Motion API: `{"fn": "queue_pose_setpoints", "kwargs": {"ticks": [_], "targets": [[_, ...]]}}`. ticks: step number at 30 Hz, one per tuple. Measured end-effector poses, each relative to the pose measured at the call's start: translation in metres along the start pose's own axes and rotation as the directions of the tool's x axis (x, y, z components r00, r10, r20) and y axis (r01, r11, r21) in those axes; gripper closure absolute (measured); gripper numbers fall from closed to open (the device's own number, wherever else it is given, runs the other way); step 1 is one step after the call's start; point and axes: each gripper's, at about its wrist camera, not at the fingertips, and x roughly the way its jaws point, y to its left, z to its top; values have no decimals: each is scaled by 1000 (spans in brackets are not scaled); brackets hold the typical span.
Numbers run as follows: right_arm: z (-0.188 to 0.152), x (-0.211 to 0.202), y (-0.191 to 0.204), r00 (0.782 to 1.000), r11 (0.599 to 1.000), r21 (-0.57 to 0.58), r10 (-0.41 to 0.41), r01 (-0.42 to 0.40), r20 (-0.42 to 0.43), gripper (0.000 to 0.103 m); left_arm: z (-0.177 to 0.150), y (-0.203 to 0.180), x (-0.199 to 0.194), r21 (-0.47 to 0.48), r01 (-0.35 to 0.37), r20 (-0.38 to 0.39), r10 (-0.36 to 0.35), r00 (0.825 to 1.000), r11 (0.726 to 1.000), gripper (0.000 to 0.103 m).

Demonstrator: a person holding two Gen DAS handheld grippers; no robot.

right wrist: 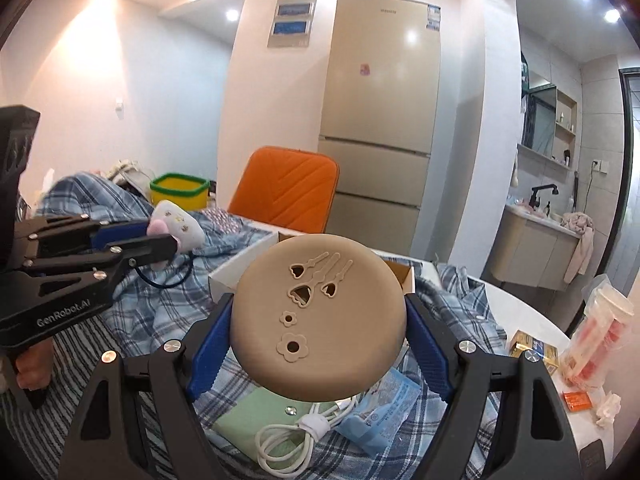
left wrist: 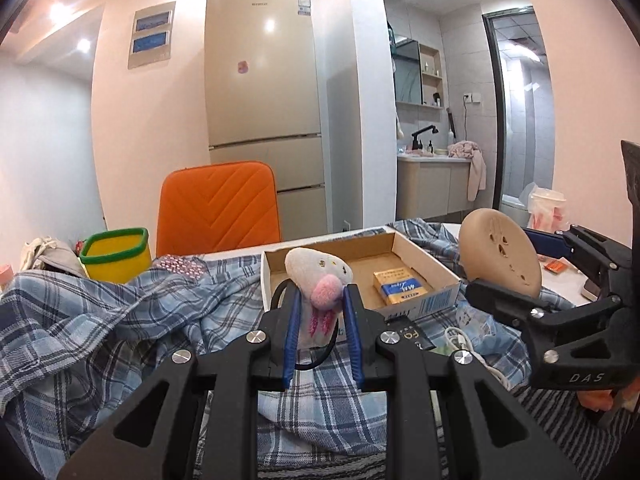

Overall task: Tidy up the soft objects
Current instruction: 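Carry the plush toy and beige pad over the cardboard box with both grippers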

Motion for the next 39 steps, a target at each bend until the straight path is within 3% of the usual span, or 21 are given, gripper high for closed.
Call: {"fn": "queue_pose_setpoints", "kwargs": {"ticks": [5, 13, 17, 26, 34, 39], "targets": [[11, -17, -4, 992, 997, 29, -73, 70, 106, 20, 13, 6, -17, -60, 6, 66, -2, 998, 998, 83], [43, -34, -8, 965, 990, 71, -131, 118, 227, 20, 40, 3, -28, -54, -8, 172, 17, 985, 999, 83], [64, -35, -12, 955, 989, 98, -133, 110, 267, 20, 51, 5, -33, -78, -40, 296, 61, 953, 996, 83], [95, -5, -24, 912, 966, 195, -226, 167, 341, 20, 79, 16, -7, -132, -86, 392, 131, 911, 988, 83], [78, 37, -16, 912, 957, 194, -270, 217, 308, 20, 58, 15, 41, -109, -120, 327, 150, 933, 987, 83], [56, 63, -25, 948, 957, 198, -249, 210, 197, 20, 39, 13, 64, -95, -115, 228, 134, 964, 989, 83]]}}
